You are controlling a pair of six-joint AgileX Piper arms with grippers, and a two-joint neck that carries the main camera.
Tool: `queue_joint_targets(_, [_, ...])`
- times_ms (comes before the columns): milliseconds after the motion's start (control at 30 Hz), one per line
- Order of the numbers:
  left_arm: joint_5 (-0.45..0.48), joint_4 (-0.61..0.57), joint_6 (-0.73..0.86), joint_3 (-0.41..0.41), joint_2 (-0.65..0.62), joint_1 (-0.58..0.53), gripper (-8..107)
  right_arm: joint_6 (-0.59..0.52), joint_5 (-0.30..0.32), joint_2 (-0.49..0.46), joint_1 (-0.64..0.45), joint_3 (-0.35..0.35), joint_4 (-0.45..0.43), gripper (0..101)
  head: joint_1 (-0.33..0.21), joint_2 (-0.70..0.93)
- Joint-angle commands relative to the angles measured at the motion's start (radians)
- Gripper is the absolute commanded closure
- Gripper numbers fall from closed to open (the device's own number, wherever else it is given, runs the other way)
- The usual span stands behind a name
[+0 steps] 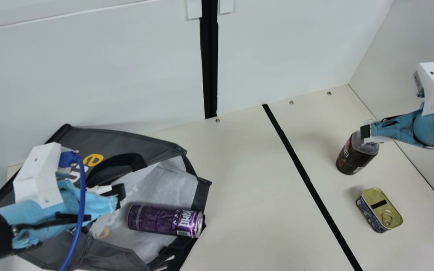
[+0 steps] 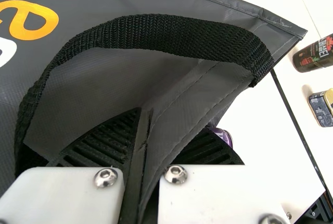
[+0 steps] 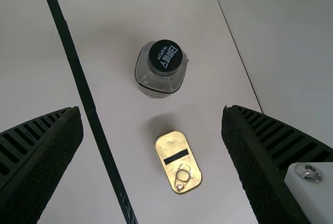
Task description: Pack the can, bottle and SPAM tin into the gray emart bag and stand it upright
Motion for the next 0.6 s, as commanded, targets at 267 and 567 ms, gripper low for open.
queue_joint_targets(267, [0.000, 0.000, 0.000, 0.000, 0.000, 0.000, 107, -0.033, 0.000, 0.072, -0.031, -0.030, 0.027, 6, -0.024, -0.002])
queue_joint_targets(567, [0.000, 0.000, 0.000, 0.000, 0.000, 0.000, 107, -0.017, 0.000, 0.140, -0.023, -0.058, 0.022, 6, -0.024, -0.002])
